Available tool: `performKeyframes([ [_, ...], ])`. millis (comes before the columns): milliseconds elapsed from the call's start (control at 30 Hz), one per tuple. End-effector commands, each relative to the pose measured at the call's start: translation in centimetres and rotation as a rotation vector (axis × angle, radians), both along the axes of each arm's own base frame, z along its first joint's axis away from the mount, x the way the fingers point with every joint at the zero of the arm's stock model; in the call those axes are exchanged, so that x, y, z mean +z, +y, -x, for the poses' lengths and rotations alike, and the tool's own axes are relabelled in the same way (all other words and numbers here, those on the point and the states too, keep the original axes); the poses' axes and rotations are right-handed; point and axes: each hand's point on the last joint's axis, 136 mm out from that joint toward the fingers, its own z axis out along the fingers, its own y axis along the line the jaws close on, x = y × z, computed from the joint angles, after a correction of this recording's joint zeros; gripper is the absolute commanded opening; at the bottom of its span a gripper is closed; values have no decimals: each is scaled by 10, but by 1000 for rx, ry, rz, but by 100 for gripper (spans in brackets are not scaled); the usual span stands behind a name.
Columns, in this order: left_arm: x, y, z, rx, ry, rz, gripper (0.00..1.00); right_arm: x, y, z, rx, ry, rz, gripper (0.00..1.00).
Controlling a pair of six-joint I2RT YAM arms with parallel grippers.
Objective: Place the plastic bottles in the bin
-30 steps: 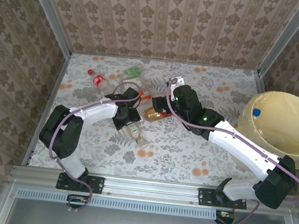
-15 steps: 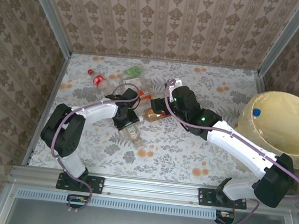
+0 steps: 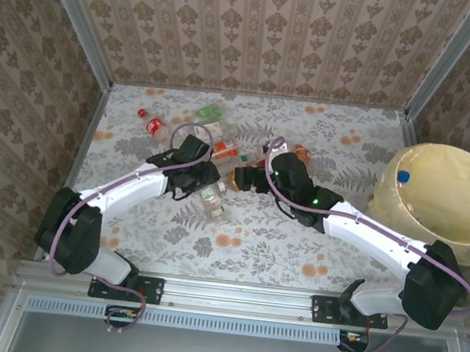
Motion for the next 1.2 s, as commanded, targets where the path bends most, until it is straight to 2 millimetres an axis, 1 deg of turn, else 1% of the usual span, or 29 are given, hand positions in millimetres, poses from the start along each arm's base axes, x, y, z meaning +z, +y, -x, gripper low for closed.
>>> performKeyframes([
  [0,37,-14,-16,-81,-168,46,49,14,13,-2,6,-21,-142,100],
  [100,72,-30,-27,-145,-280,108,49,15,26,-1,58,-9,-172,100],
  [200,103,-41,-32,-197,-377,162,49,13,33,0,77,7,-204,100],
  [300,124,-50,-33,-233,-440,214,49,16,39,1,100,1,-236,100],
  [400,137,-59,-31,-269,-472,268,49,22,45,4,144,-16,-265,100],
  [467,141,-63,-30,-287,-480,278,47,26,49,7,172,-24,-281,100],
  [500,142,-64,-30,-295,-482,275,47,15,54,5,181,-5,-272,100],
  [767,150,-74,-26,-335,-515,292,47,14,70,-5,203,-3,-294,100],
  [833,152,-75,-25,-340,-527,297,47,9,70,-11,176,15,-292,100],
  [967,151,-74,-25,-338,-524,295,47,-3,73,-13,168,41,-290,100],
  [1033,151,-75,-24,-341,-522,300,47,-3,73,-12,173,34,-298,96],
  [1167,151,-79,-24,-352,-524,316,47,-2,70,-10,185,-2,-303,79],
])
